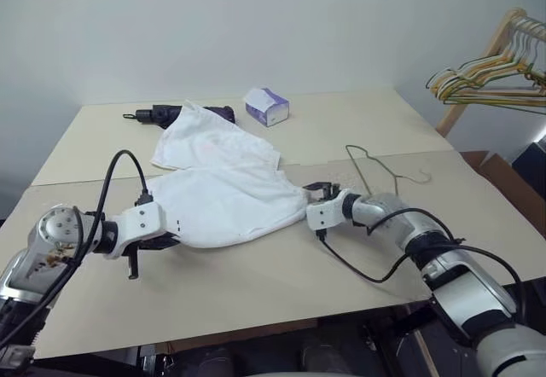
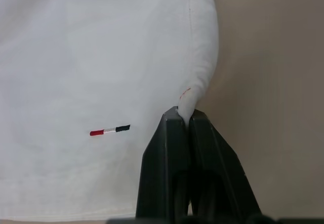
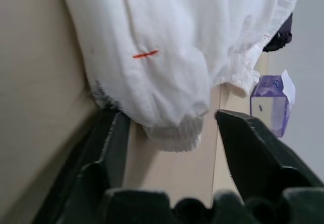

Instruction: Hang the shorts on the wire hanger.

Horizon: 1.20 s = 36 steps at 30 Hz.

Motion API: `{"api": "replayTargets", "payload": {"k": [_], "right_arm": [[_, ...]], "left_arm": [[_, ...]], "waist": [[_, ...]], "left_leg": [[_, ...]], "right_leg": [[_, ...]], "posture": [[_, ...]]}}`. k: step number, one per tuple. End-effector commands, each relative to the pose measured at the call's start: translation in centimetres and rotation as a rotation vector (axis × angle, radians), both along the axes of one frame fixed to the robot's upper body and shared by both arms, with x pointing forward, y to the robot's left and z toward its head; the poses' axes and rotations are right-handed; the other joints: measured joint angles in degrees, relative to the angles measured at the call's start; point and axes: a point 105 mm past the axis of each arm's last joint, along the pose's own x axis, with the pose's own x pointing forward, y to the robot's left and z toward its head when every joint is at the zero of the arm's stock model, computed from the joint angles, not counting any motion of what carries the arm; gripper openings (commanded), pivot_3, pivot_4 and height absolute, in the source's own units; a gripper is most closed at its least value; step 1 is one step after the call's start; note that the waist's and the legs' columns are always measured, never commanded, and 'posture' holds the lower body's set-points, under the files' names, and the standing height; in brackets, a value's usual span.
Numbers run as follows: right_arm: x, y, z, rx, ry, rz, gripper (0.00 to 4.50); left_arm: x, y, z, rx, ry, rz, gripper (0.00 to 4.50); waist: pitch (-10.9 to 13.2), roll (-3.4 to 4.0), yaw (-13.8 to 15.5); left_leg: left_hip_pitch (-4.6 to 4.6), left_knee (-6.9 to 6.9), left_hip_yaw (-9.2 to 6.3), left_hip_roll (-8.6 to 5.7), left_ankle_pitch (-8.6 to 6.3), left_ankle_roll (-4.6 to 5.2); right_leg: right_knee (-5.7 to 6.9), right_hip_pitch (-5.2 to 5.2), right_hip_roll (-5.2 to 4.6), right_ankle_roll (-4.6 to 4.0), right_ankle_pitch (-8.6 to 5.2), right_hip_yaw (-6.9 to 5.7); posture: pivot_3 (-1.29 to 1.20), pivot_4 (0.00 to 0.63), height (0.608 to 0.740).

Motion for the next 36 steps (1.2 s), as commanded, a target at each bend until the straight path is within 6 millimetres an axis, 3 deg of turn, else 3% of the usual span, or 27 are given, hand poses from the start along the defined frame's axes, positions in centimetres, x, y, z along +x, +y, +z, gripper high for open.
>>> {"api": "replayTargets", "payload": {"k": [1,6,11,15,18,23,28,33,34,36], "right_arm": [[0.2,1.1,1.6,0.001,-0.063,0.077,1.76],[0.2,1.4,1.8,-0.003,-0.057,0.098,0.03],[0.3,0.5,1.8,-0.065,-0.06,0.086,0.03],[-1.0,-1.7,2.2,-0.155,-0.021,0.068,0.03],[-3.8,-3.0,2.9,-0.188,0.084,0.019,0.03],[-9.3,-3.4,2.8,-0.228,0.276,0.014,0.03],[-11.5,-2.7,3.4,-0.215,0.343,-0.009,0.03],[-12.4,-2.5,3.7,-0.217,0.38,-0.006,0.03],[-12.7,-2.5,3.6,-0.211,0.409,-0.009,0.28],[-13.1,-2.8,3.4,-0.233,0.438,-0.01,0.8]], "left_arm": [[0.0,0.3,1.3,0.013,-0.041,0.008,0.0],[-0.1,0.6,1.2,0.026,-0.044,0.016,0.0],[-0.2,0.4,1.2,0.027,-0.039,0.01,0.0],[-0.7,0.5,1.1,0.053,-0.019,-0.023,0.0],[-2.2,0.4,0.7,0.082,0.029,-0.087,0.0],[-5.5,-0.4,0.0,0.099,0.135,-0.204,0.0],[-8.7,-0.4,-0.8,0.154,0.24,-0.282,0.0],[-8.9,-0.4,-0.7,0.159,0.235,-0.282,0.0],[-8.8,-0.5,-0.7,0.153,0.234,-0.283,0.0],[-8.8,-0.7,-0.6,0.143,0.235,-0.306,0.47]], "waist": [[0.0,0.0,0.0],[0.0,0.0,0.2],[0.0,0.01,0.6],[0.0,0.01,1.5],[0.0,0.01,2.7],[0.0,0.01,3.2],[0.0,-0.02,2.9],[0.0,-0.03,3.3],[0.0,-0.03,3.3],[0.0,-0.03,3.6]], "left_leg": [[0.01,0.0,0.0,0.0,0.0,0.0],[0.02,0.0,-0.01,0.0,0.0,0.0],[0.02,0.0,-0.01,0.0,0.0,0.0],[0.0,0.0,0.01,0.0,0.0,0.0],[-0.03,0.0,0.0,0.02,0.0,0.0],[0.05,0.0,0.28,0.07,-0.01,0.0],[0.11,0.0,0.65,0.17,-0.01,-0.02],[0.15,0.0,0.72,0.15,-0.02,-0.03],[0.15,0.0,0.73,0.15,-0.02,-0.03],[0.15,0.0,0.73,0.14,-0.02,-0.03]], "right_leg": [[0.01,0.0,0.0,0.0,0.0,0.0],[0.04,-0.01,0.0,-0.01,-0.01,0.0],[0.04,-0.01,-0.02,-0.01,-0.01,0.0],[0.03,-0.05,-0.03,-0.01,-0.01,0.0],[0.02,-0.05,-0.02,-0.02,-0.03,-0.03],[0.04,0.0,-0.03,-0.06,-0.1,-0.02],[0.06,-0.05,-0.02,-0.21,-0.2,-0.07],[0.02,-0.11,-0.04,-0.18,-0.25,-0.14],[0.0,-0.13,-0.05,-0.15,-0.27,-0.16],[-0.03,-0.13,-0.05,-0.14,-0.28,-0.17]], "posture": [[0.03,0.0,0.74],[0.04,0.0,0.74],[0.04,0.0,0.74],[0.03,0.0,0.74],[0.02,0.0,0.74],[-0.01,0.0,0.74],[-0.02,0.0,0.74],[-0.02,0.0,0.74],[-0.02,0.0,0.74],[-0.03,0.0,0.74]]}}
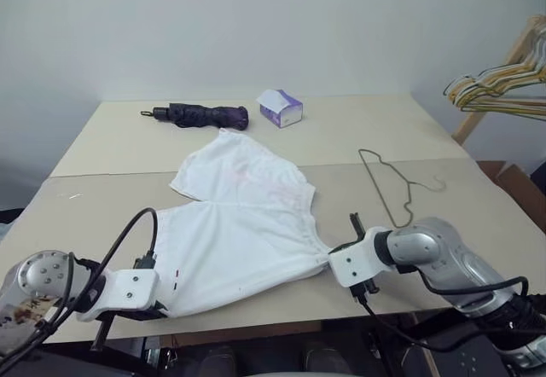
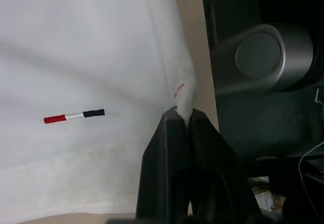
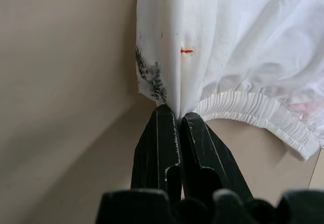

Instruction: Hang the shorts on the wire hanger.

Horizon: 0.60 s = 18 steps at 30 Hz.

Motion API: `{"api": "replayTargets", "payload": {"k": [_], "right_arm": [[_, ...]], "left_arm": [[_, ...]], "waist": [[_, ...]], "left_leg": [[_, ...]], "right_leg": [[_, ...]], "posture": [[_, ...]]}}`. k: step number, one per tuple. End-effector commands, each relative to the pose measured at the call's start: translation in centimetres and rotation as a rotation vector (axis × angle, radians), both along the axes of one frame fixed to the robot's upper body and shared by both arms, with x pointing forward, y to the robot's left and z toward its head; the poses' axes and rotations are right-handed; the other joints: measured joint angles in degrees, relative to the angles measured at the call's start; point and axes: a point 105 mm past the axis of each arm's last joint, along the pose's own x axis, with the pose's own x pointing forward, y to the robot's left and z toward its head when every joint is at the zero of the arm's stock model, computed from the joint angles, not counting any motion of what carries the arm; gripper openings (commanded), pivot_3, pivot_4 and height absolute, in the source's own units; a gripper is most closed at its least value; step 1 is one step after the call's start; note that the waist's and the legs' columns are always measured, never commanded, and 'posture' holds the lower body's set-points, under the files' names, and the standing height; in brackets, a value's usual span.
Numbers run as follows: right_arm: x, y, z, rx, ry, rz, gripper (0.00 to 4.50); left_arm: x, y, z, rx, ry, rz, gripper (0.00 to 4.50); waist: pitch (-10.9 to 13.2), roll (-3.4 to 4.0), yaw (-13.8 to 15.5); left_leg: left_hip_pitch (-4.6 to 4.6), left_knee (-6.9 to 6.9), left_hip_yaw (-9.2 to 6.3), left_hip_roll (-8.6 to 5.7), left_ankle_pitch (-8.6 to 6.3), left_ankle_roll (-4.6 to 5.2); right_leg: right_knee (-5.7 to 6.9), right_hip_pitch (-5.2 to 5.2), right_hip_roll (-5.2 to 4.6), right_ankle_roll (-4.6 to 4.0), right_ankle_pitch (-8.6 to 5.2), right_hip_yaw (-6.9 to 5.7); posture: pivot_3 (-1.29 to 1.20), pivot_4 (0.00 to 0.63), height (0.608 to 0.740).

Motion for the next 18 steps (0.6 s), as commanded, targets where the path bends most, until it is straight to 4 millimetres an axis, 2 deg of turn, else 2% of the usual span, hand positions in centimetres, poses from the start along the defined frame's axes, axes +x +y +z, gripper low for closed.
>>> {"api": "replayTargets", "payload": {"k": [1,4,7,11,13,18], "right_arm": [[-0.3,-0.9,1.0,-0.013,0.009,-0.027,1.16],[-0.8,-1.5,1.4,-0.003,0.042,-0.04,2.12],[-1.0,-1.9,2.9,0.139,0.113,-0.13,3.13],[1.8,-3.3,5.8,0.374,0.081,-0.395,4.49],[3.8,-4.6,6.8,0.488,0.055,-0.55,4.5],[8.6,-8.4,7.4,0.696,0.014,-0.969,4.5]], "left_arm": [[0.7,-0.2,0.9,-0.003,-0.045,-0.038,0.69],[0.9,-0.3,1.1,-0.011,-0.049,-0.049,1.58],[1.0,-0.3,1.3,-0.007,-0.04,-0.058,2.53],[1.9,-1.7,3.0,-0.167,-0.064,-0.031,3.84],[3.2,-3.5,4.8,-0.353,-0.105,0.018,4.48],[5.9,-6.6,7.2,-0.58,-0.218,0.059,4.48]], "waist": [[0.0,0.0,0.4],[0.0,0.0,0.7],[0.0,0.0,0.8],[0.0,-0.03,0.7],[0.0,-0.03,0.7],[0.0,-0.1,0.7]], "left_leg": [[-0.01,0.0,0.0,-0.01,0.0,0.0],[-0.03,0.0,0.02,-0.02,0.0,-0.01],[-0.02,0.0,0.03,0.01,0.0,-0.01],[-0.05,0.0,0.05,0.02,0.0,-0.01],[-0.01,0.0,0.06,0.01,0.0,-0.01],[-0.09,0.0,0.01,-0.04,0.0,0.0]], "right_leg": [[-0.01,0.0,-0.01,0.0,0.0,0.0],[-0.01,-0.01,-0.02,0.0,-0.01,0.0],[0.0,0.01,0.01,-0.02,-0.02,0.0],[0.01,0.05,0.01,-0.03,-0.02,0.01],[0.0,0.02,-0.01,-0.02,-0.01,0.01],[0.04,0.08,0.02,-0.01,0.02,0.04]], "posture": [[-0.03,0.0,0.74],[-0.04,0.0,0.74],[-0.04,0.0,0.74],[-0.05,0.0,0.74],[-0.06,0.0,0.74],[-0.07,0.0,0.74]]}}
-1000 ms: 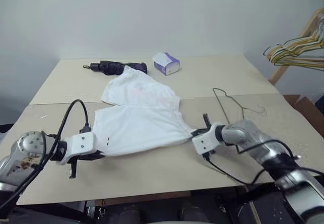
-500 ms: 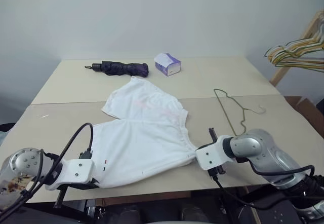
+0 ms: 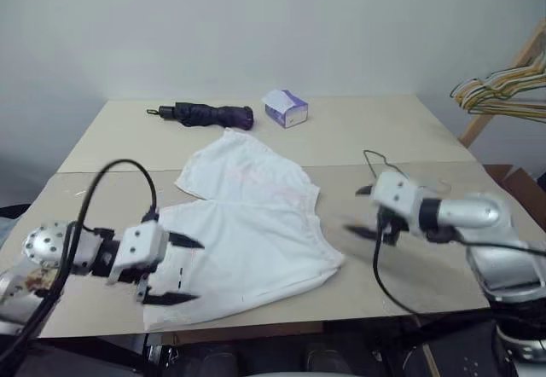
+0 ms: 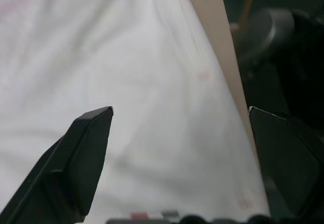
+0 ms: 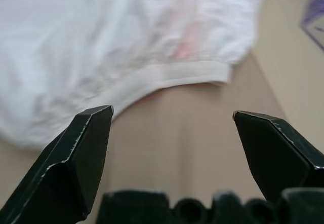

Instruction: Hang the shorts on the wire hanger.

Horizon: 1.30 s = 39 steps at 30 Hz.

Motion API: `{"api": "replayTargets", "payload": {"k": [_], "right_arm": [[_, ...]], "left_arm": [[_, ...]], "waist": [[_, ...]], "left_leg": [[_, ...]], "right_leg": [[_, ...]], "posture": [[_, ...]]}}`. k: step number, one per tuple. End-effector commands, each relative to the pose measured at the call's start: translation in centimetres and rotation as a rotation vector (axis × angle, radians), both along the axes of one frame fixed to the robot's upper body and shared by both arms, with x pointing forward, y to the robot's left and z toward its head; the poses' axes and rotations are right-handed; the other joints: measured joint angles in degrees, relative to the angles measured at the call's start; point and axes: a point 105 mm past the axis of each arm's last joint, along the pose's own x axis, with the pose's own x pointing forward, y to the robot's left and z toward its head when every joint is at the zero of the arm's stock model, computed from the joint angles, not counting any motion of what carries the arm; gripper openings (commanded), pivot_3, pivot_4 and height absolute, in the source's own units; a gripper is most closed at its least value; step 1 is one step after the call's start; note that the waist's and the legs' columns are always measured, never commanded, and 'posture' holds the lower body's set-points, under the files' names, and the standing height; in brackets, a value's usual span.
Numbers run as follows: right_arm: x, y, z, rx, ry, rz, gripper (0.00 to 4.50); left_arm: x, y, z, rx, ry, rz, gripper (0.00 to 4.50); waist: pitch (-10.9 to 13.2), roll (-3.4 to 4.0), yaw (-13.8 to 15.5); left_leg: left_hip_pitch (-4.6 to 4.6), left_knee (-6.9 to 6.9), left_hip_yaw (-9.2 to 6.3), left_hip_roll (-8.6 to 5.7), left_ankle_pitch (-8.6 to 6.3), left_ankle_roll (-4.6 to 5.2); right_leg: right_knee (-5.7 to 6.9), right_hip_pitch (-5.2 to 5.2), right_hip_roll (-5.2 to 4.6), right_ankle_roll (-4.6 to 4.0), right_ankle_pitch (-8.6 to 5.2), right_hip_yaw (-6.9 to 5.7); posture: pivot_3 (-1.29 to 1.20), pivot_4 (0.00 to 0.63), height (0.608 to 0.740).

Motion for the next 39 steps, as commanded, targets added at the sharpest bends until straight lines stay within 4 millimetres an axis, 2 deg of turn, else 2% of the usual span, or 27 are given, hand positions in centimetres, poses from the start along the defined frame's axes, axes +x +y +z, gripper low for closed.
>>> {"api": "replayTargets", "payload": {"k": [1,5,9,12,21,28,32,35,39], "right_arm": [[3.4,-3.5,0.6,0.131,-0.012,-0.323,4.5],[6.6,-5.2,0.1,0.306,0.037,-0.528,4.5],[9.3,-7.0,-2.0,0.276,0.117,-0.695,4.5],[10.3,-7.2,-2.7,0.301,0.17,-0.716,4.5],[10.2,-5.4,-5.9,0.247,0.293,-0.577,4.5],[9.7,-4.4,-7.5,0.205,0.331,-0.507,4.5],[9.3,-4.3,-8.5,0.22,0.403,-0.557,4.5],[9.1,-4.7,-9.3,0.215,0.466,-0.639,3.93],[8.5,-4.8,-10.3,0.156,0.511,-0.659,2.55]], "left_arm": [[1.6,-1.7,1.8,-0.119,-0.069,0.038,4.48],[2.9,-3.1,1.8,-0.15,-0.107,0.05,4.48],[4.3,-4.4,2.1,-0.188,-0.146,0.068,4.48],[4.2,-4.8,2.1,-0.185,-0.155,0.038,4.48],[4.0,-5.2,1.6,-0.17,-0.163,0.027,4.48],[4.0,-5.2,1.5,-0.174,-0.168,0.037,4.48],[4.1,-5.3,1.4,-0.166,-0.171,0.036,4.48],[4.1,-5.3,1.2,-0.158,-0.176,0.031,4.5],[4.0,-5.6,1.3,-0.167,-0.173,0.021,4.5]], "waist": [[0.0,0.0,-0.1],[0.0,0.0,-1.3],[0.0,0.01,-2.7],[0.0,0.01,-4.0],[0.0,0.03,-7.6],[0.0,0.05,-7.7],[0.0,0.05,-7.6],[0.0,0.05,-7.7],[0.0,0.05,-7.6]], "left_leg": [[-0.03,0.0,-0.02,-0.02,0.0,0.0],[-0.09,0.0,-0.05,-0.07,0.01,0.01],[-0.05,0.0,-0.11,-0.09,0.01,0.01],[-0.14,-0.01,-0.18,-0.1,0.01,0.02],[-0.15,-0.01,-0.78,-0.15,0.02,0.02],[-0.17,-0.01,-0.96,-0.17,0.02,0.02],[-0.16,-0.01,-0.98,-0.18,0.02,0.02],[-0.13,-0.01,-0.98,-0.18,0.02,0.02],[-0.11,-0.01,-1.02,-0.17,0.01,0.02]], "right_leg": [[-0.01,-0.01,0.0,0.0,0.01,0.01],[0.02,-0.04,0.03,0.03,0.03,0.07],[0.0,0.03,0.04,0.04,0.06,0.09],[-0.02,-0.01,0.05,0.05,0.06,0.08],[-0.02,0.06,0.04,0.13,0.11,0.1],[-0.03,0.07,0.04,0.15,0.11,0.09],[-0.03,0.07,0.03,0.15,0.11,0.08],[-0.03,0.1,0.03,0.15,0.11,0.08],[-0.04,0.13,0.04,0.15,0.11,0.06]], "posture": [[-0.08,0.0,0.74],[-0.1,0.0,0.74],[-0.11,0.0,0.74],[-0.11,0.0,0.74],[-0.09,0.0,0.74],[-0.08,0.0,0.74],[-0.08,0.0,0.74],[-0.08,0.0,0.74],[-0.09,0.0,0.74]]}}
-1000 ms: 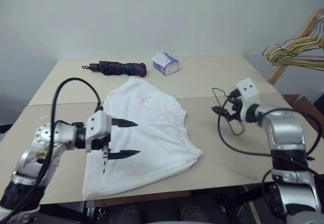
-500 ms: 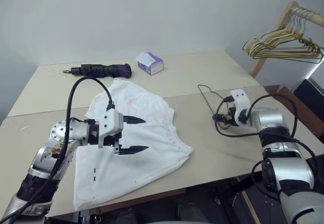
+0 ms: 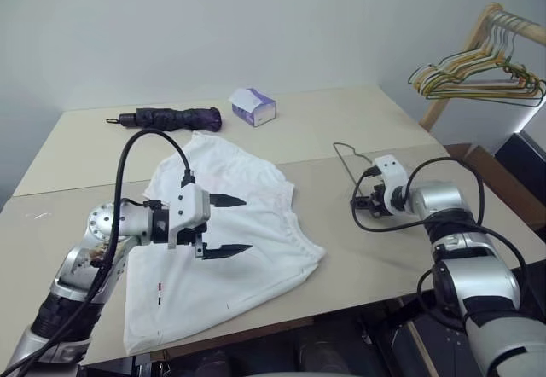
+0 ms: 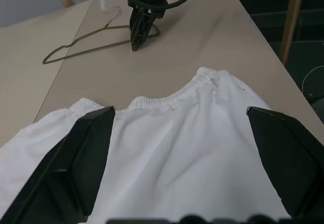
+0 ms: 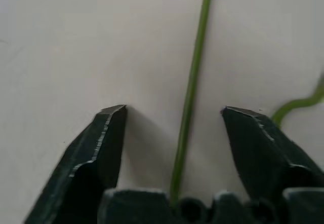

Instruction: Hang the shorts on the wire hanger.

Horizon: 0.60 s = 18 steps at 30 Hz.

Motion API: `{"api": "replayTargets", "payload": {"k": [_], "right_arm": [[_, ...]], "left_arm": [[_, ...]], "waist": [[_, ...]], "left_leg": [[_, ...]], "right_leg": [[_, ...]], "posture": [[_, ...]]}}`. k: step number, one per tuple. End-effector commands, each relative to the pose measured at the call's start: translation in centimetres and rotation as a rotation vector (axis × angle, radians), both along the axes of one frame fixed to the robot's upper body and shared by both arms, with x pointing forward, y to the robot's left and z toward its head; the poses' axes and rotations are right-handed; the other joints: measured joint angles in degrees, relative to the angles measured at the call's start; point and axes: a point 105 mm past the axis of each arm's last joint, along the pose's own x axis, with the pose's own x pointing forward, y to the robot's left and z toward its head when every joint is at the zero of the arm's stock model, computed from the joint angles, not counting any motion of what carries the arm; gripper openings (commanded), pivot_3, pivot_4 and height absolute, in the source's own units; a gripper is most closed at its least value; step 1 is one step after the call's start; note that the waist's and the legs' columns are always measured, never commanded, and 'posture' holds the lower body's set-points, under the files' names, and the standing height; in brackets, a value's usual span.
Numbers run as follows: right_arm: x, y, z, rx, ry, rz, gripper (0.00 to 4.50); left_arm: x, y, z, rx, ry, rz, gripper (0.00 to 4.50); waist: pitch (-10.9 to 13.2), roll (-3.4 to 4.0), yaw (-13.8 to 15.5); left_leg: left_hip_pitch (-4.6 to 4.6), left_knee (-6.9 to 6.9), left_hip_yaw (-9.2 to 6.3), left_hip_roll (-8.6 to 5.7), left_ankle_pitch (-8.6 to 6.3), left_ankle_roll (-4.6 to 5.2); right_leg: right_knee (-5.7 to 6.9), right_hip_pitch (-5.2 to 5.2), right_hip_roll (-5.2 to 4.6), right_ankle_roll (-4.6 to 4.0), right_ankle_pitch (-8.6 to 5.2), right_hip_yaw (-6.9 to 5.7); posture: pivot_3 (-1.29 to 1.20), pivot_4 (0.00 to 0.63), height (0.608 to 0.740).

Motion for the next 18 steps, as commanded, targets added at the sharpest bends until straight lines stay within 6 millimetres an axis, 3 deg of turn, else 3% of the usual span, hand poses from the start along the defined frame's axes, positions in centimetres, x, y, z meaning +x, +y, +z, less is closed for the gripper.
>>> {"api": "replayTargets", "payload": {"k": [1,7,13,18], "right_arm": [[-0.7,0.0,-1.3,-0.026,0.067,-0.01,2.22],[-1.0,0.0,-2.1,-0.105,0.078,0.008,0.15],[-0.5,-0.1,-1.6,-0.172,0.014,0.003,0.06],[0.8,1.7,3.2,-0.144,-0.264,0.018,0.06]], "left_arm": [[-0.2,-0.6,0.7,-0.012,-0.033,-0.028,4.5],[0.3,-0.4,0.9,-0.015,-0.034,-0.009,4.5],[0.7,-0.3,1.1,-0.041,-0.022,0.024,4.5],[3.1,-1.3,3.2,-0.304,0.112,0.202,4.5]], "waist": [[0.0,-0.02,0.0],[-0.1,-0.04,-0.1],[-0.2,-0.16,-0.1],[-0.1,-0.11,0.3]], "left_leg": [[0.0,0.0,0.0,0.0,0.0,0.0],[0.09,0.0,-0.01,0.01,0.0,0.0],[0.22,0.0,-0.07,0.01,0.0,-0.01],[0.58,0.0,-0.25,0.03,-0.02,-0.01]], "right_leg": [[0.0,0.01,0.0,0.0,0.0,0.0],[0.0,0.09,0.01,0.0,0.0,-0.01],[-0.06,0.31,0.01,0.01,0.0,-0.05],[-0.31,0.85,0.0,0.08,0.01,-0.2]], "posture": [[-0.09,0.0,0.74],[-0.09,0.0,0.74],[-0.09,0.0,0.74],[-0.09,0.0,0.74]]}}
